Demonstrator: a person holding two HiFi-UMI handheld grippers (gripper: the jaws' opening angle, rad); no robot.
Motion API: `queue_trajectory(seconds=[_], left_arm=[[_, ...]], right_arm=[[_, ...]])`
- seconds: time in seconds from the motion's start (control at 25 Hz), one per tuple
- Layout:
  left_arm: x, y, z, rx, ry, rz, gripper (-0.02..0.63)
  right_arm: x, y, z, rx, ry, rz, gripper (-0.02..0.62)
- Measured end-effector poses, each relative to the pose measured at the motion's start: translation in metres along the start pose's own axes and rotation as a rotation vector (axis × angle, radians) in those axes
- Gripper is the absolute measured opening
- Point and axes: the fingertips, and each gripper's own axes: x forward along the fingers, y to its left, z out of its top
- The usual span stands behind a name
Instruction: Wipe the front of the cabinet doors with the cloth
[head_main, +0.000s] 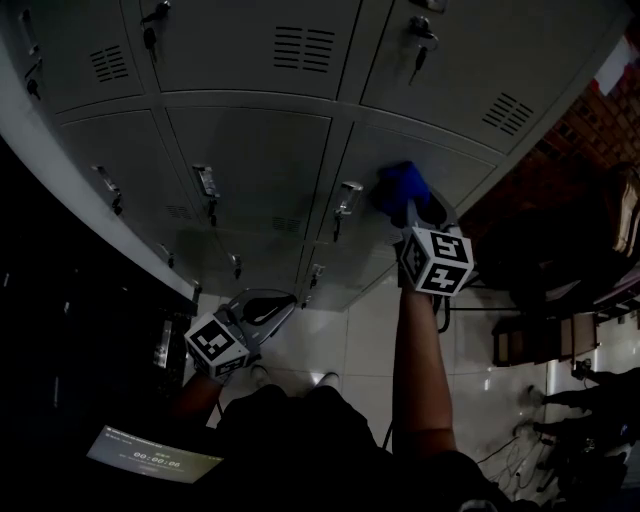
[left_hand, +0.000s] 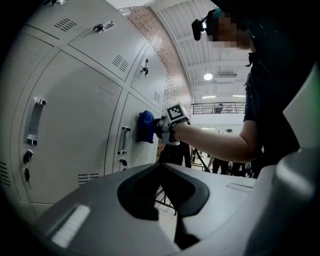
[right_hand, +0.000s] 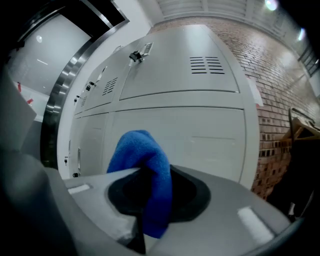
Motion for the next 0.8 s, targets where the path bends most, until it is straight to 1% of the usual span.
queue_trajectory(seconds=[0.28, 0.48, 0.64, 0.8], left_arm=[[0.025, -0.013, 0.002, 0.006, 0.000, -0.042, 0.003], [0.038, -0.021, 0.003, 0.007, -0.002, -0.052, 0.003], [0.043, -0.024, 0.002, 0.009, 0.000, -0.057, 0.003], [0.044, -0.025, 0.000, 0.005, 0.006, -0.056, 0.003]], right_arm=[[-0.027, -0.084, -0.017, 0.040, 0.018, -0.142, 0.072], [-0.041, -0.128, -0.029, 0.090, 0.018, -0.208, 0.072], [-0.047, -0.147, -0.036, 0.103, 0.021, -0.238, 0.072], [-0.052, -0.140, -0.036, 0.105, 0.001, -0.222, 0.072]])
